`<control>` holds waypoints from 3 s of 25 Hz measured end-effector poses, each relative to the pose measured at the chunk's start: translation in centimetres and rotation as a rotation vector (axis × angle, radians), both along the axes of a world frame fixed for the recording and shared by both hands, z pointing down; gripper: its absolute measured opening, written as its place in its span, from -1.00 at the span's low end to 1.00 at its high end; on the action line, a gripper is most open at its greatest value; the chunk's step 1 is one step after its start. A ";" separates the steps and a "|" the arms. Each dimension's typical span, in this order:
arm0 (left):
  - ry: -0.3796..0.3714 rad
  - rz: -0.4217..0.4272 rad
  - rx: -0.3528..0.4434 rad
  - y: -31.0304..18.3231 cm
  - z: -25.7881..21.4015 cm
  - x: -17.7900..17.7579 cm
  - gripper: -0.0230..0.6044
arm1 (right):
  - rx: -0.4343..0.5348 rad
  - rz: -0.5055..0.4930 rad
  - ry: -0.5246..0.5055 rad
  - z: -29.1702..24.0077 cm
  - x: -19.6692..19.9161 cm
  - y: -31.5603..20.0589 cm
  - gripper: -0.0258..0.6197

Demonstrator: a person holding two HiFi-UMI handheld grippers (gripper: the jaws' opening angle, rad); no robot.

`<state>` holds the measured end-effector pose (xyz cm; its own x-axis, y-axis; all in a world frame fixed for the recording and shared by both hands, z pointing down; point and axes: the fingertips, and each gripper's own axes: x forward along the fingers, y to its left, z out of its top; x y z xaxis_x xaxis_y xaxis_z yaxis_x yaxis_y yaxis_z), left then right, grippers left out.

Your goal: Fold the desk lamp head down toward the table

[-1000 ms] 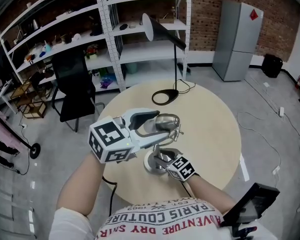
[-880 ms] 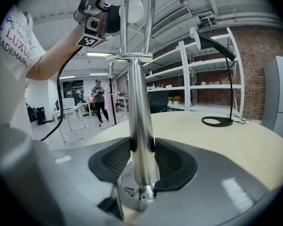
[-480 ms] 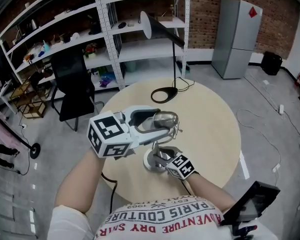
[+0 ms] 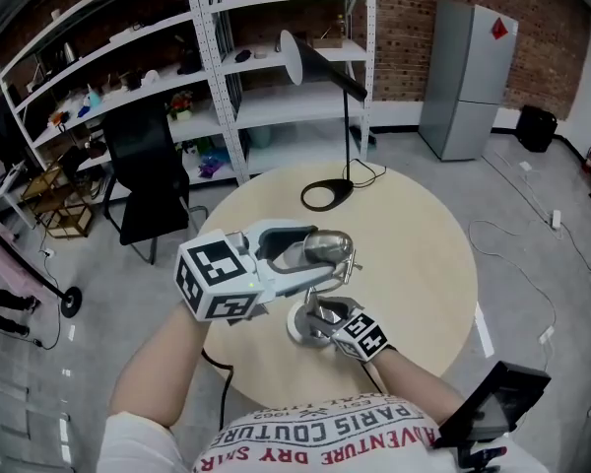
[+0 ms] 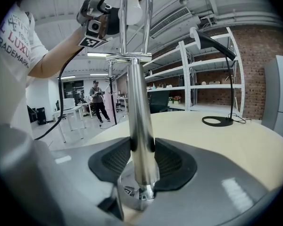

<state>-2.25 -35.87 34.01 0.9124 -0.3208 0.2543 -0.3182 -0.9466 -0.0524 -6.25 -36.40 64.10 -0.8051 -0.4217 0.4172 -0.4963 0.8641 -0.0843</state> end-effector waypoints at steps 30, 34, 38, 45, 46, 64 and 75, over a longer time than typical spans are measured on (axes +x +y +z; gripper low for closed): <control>0.114 -0.088 -0.137 -0.8 0.0 -7.4 -0.11 | -0.016 0.001 -0.034 -0.4 -0.1 0.8 -0.43; 0.104 -0.101 -0.141 -0.8 0.5 -7.9 -0.12 | -0.014 -0.003 -0.040 -0.1 0.0 0.9 -0.43; 0.106 -0.110 -0.156 -1.0 0.7 -8.8 -0.12 | -0.014 0.000 -0.041 -0.1 0.0 0.9 -0.43; 0.092 -0.130 -0.150 -1.0 1.3 -9.8 -0.13 | -0.012 -0.006 -0.035 0.2 0.0 1.0 -0.43; 0.089 -0.136 -0.151 -1.1 1.4 -10.1 -0.13 | -0.011 -0.006 -0.035 0.2 0.0 0.9 -0.43; 0.057 -0.252 -0.145 -2.2 3.5 -14.3 -0.21 | -0.006 -0.007 -0.024 0.3 -0.1 0.6 -0.43; 0.080 -0.293 -0.170 -2.6 5.8 -16.9 -0.26 | -0.004 -0.011 -0.021 0.5 -0.1 0.6 -0.43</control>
